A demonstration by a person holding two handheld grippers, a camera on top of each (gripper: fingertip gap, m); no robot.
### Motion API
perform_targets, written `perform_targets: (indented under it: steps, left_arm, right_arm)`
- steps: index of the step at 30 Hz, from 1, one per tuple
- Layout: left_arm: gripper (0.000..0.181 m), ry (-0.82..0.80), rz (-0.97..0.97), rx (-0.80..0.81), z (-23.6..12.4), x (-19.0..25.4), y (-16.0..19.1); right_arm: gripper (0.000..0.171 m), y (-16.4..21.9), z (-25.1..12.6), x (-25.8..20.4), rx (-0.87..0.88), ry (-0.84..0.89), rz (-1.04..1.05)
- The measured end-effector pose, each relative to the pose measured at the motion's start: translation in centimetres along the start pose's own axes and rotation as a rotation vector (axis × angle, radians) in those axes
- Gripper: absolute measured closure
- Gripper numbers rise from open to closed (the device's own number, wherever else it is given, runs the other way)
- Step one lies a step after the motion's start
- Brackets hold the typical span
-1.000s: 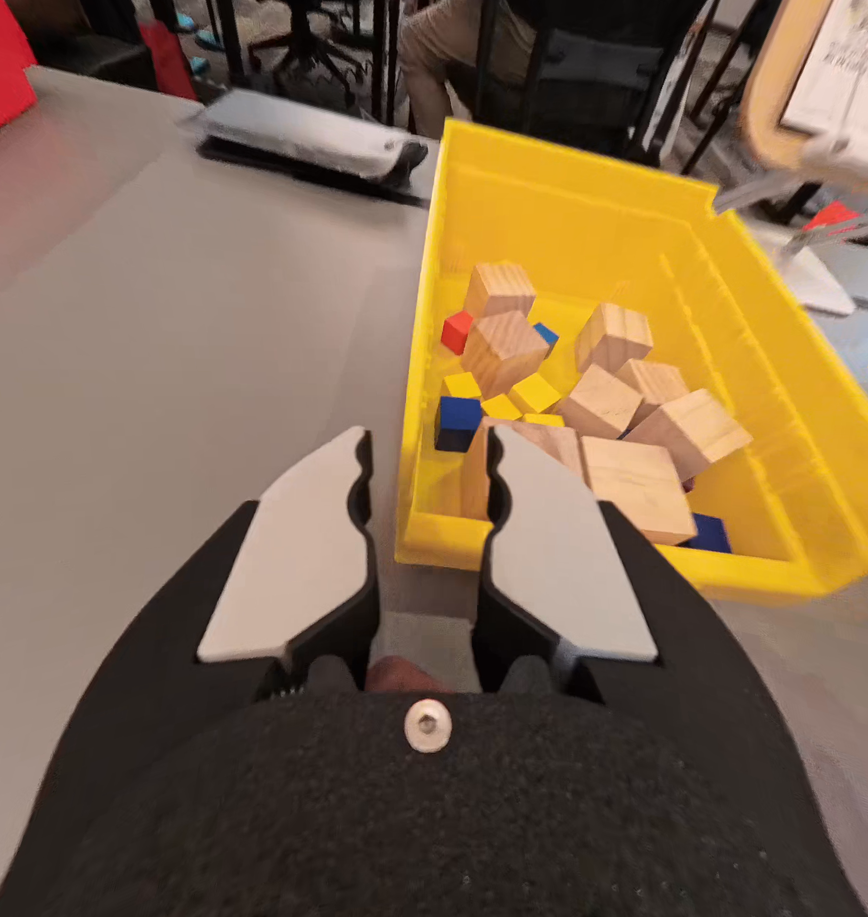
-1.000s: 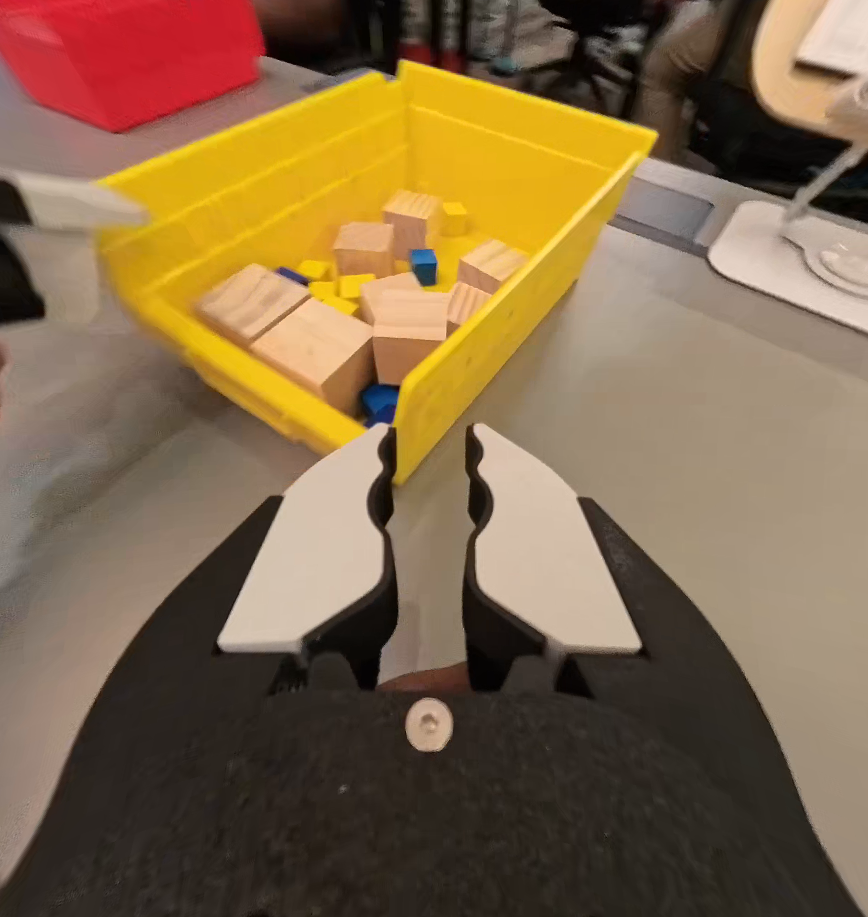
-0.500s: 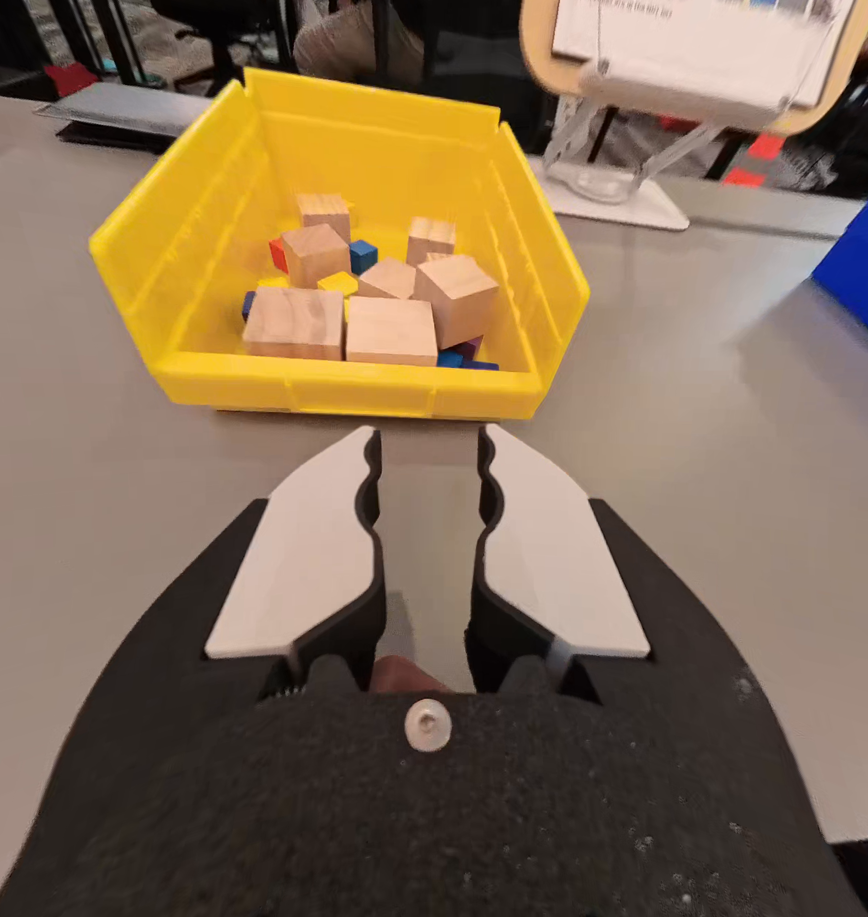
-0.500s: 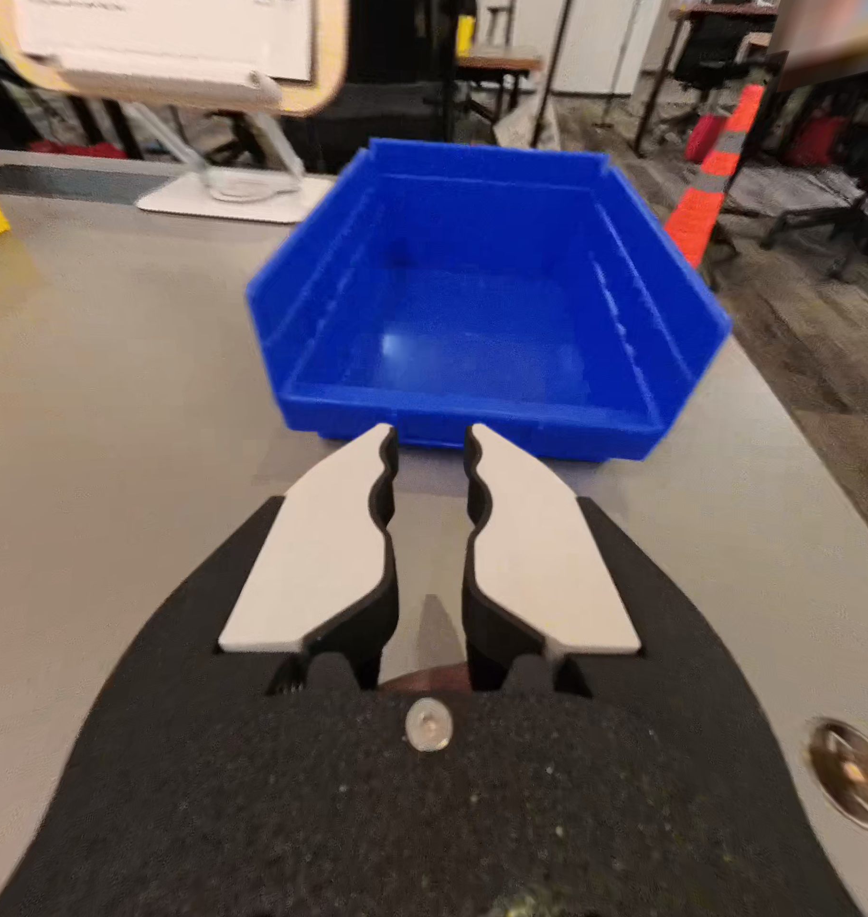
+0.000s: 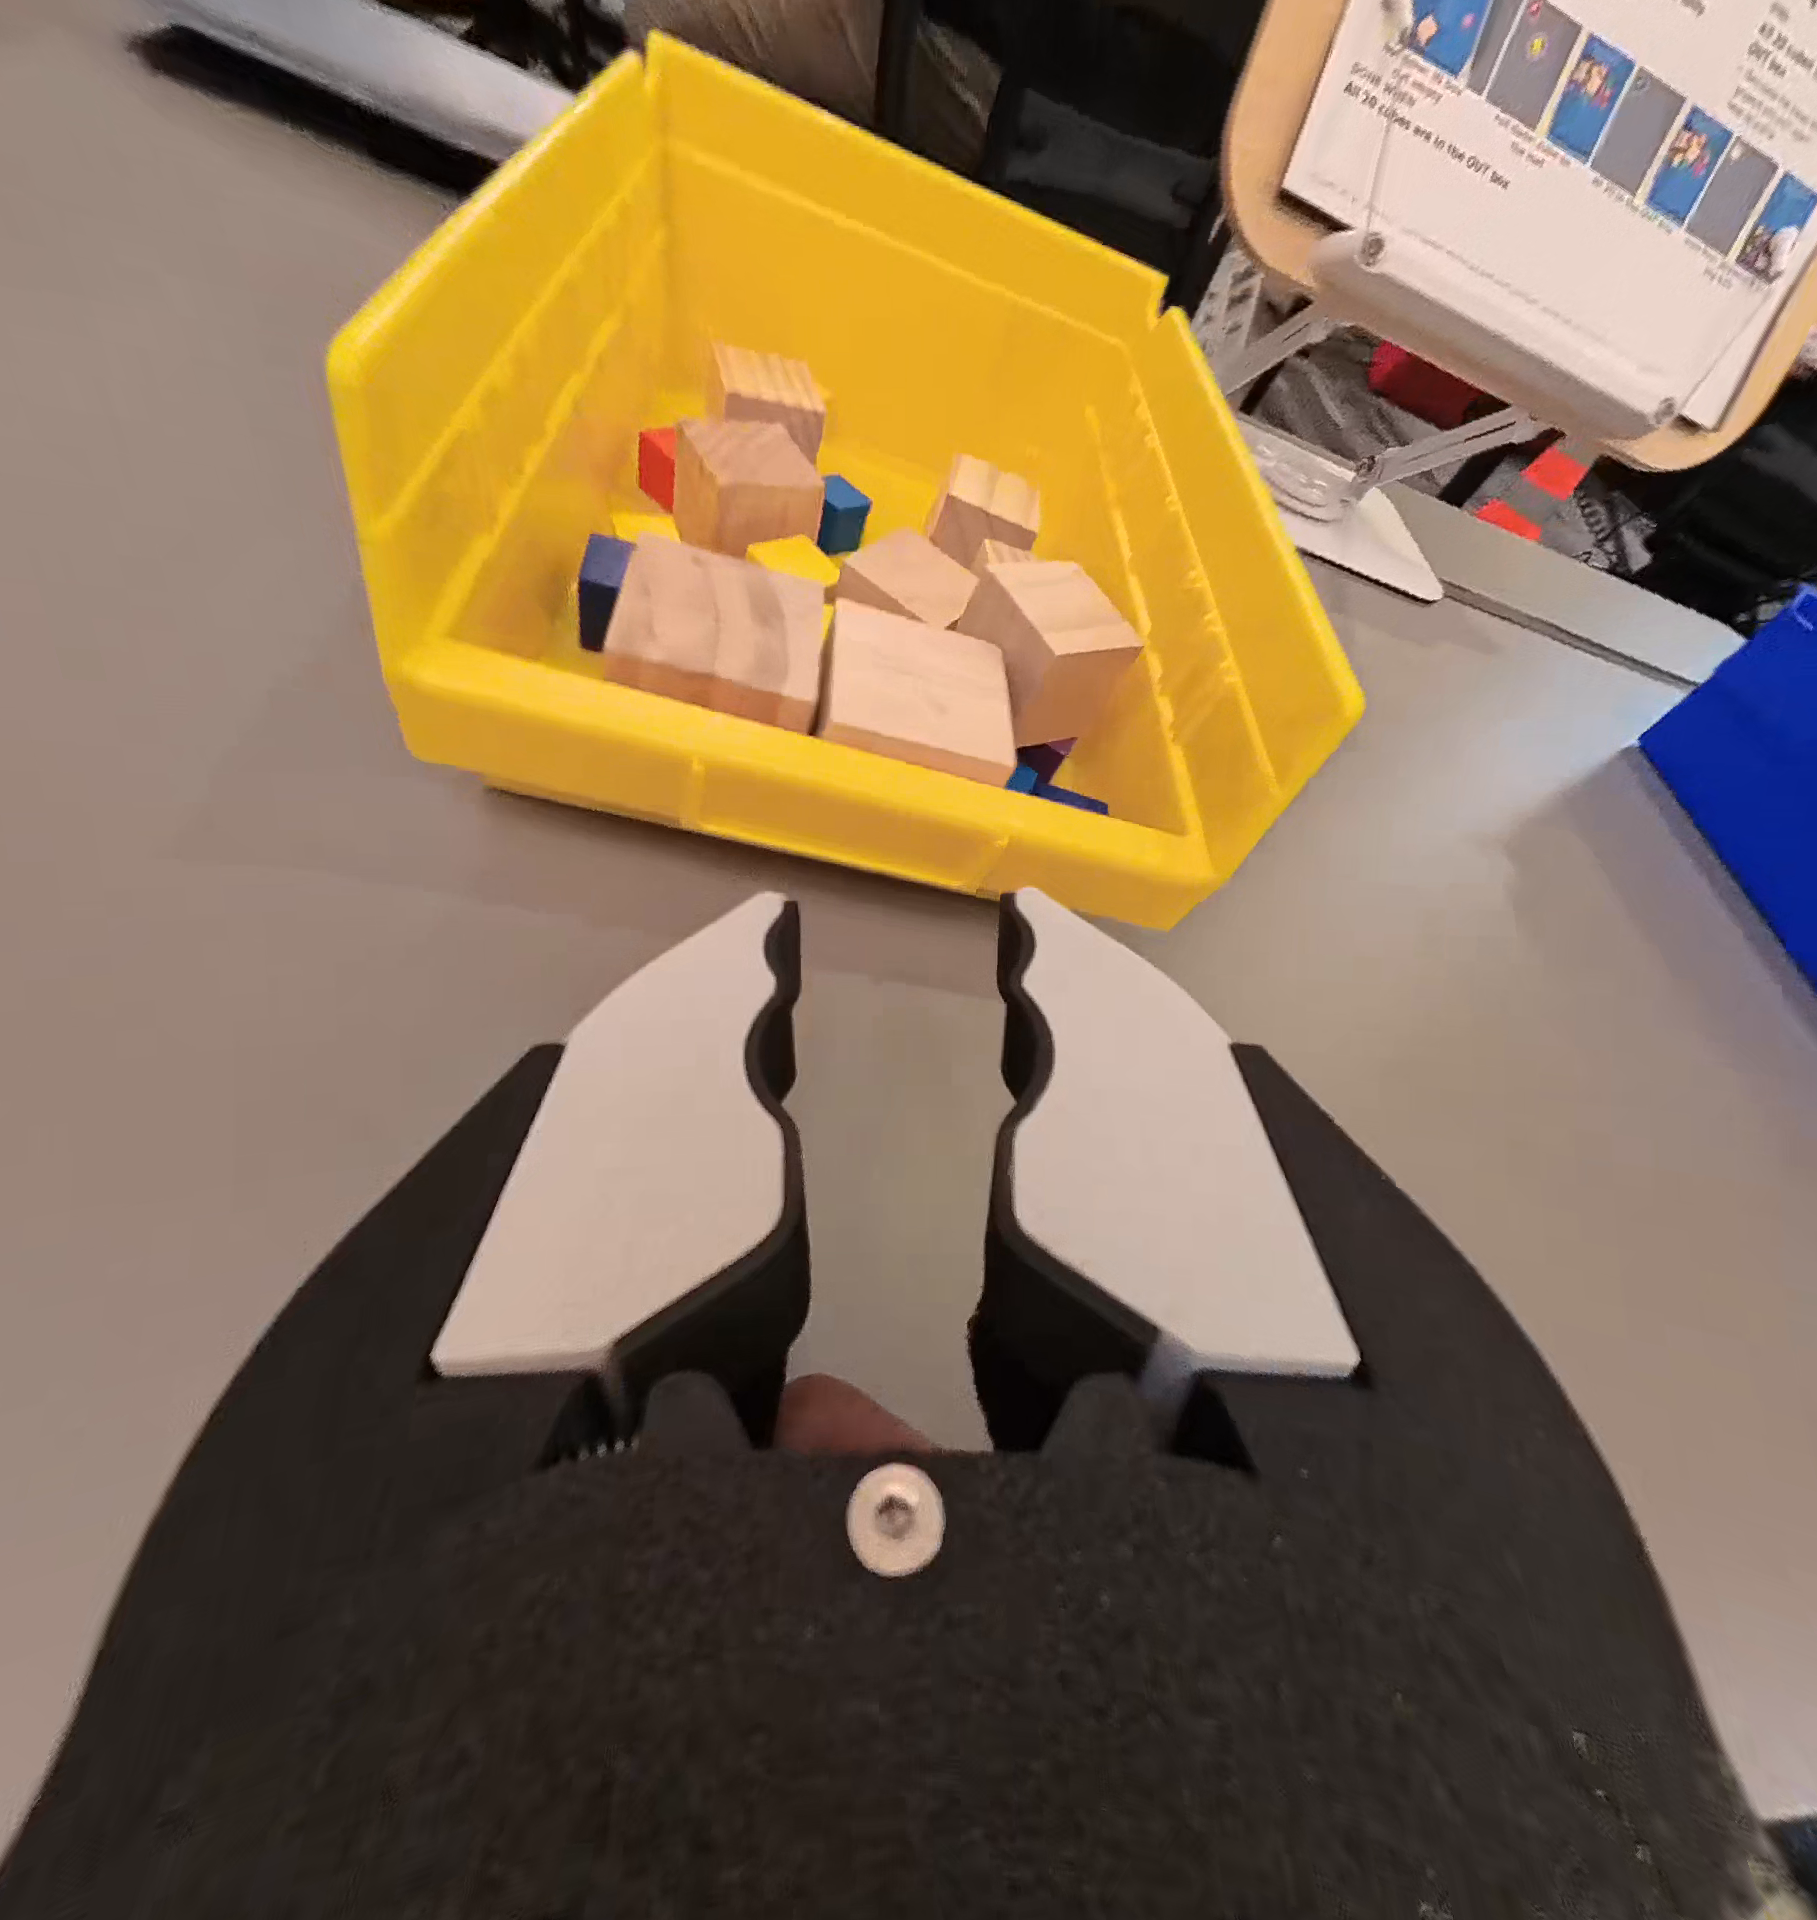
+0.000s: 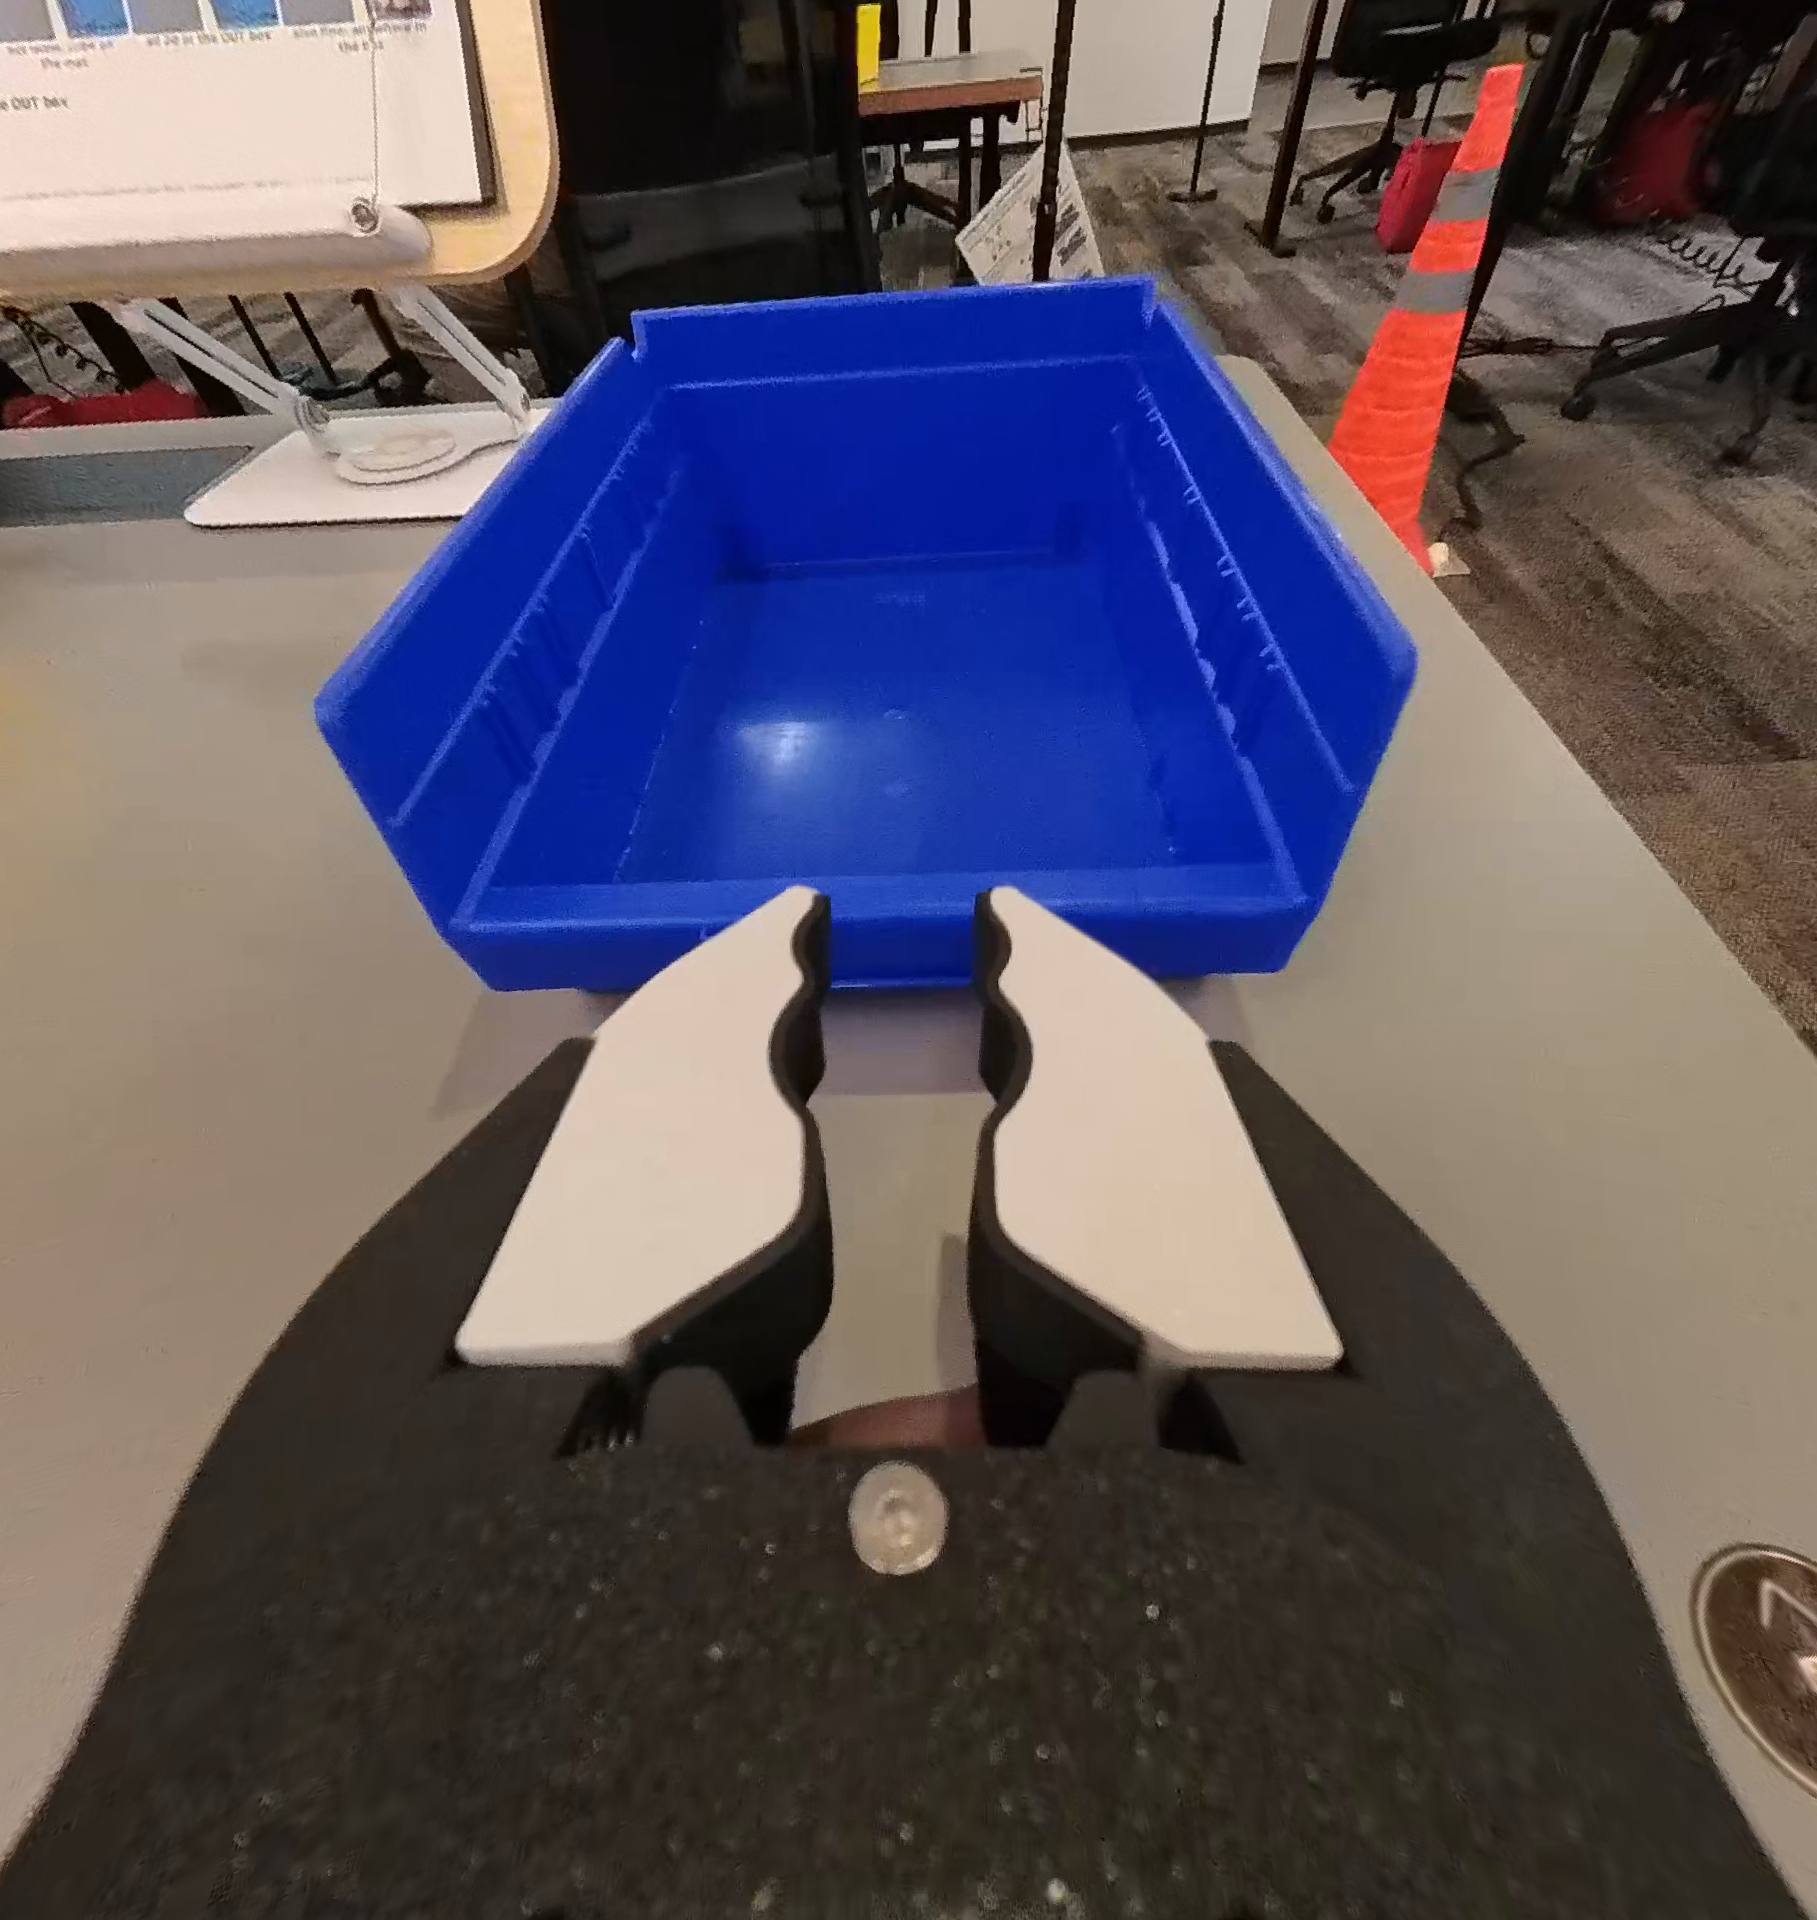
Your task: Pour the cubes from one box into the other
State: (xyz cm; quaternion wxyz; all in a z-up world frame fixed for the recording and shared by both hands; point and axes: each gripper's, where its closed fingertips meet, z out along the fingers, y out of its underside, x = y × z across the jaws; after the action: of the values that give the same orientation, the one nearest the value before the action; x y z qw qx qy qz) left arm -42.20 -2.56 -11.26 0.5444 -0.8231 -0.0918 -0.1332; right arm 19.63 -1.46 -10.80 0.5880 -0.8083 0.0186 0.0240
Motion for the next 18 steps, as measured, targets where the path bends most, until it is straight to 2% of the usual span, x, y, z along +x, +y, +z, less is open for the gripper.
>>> perform_targets:
  steps: [8,11,14,16,18]
  left_arm:
    - [0.145,-0.055,0.038,0.008,-0.3,-2.2,-0.4]
    - [0.146,-0.074,0.085,0.015,-0.1,-3.3,-0.8]
    - [0.157,-0.076,0.23,0.021,1.1,-5.0,-2.3]
    - [0.142,-0.086,0.296,-0.028,2.3,-6.5,-3.9]
    - [0.139,-0.123,0.319,-0.041,3.1,-8.2,-5.3]
  right_arm:
    - [0.147,0.7,0.3,0.0,-0.032,-0.038,0.072]
    - [0.147,0.5,0.1,-0.1,-0.015,-0.012,0.012]
    - [0.147,0.0,-0.4,-0.7,0.003,0.034,-0.121]
    - [0.147,-0.6,-0.8,-2.5,0.034,-0.022,-0.156]
    - [0.147,-0.5,-1.0,-4.0,0.025,-0.052,-0.194]
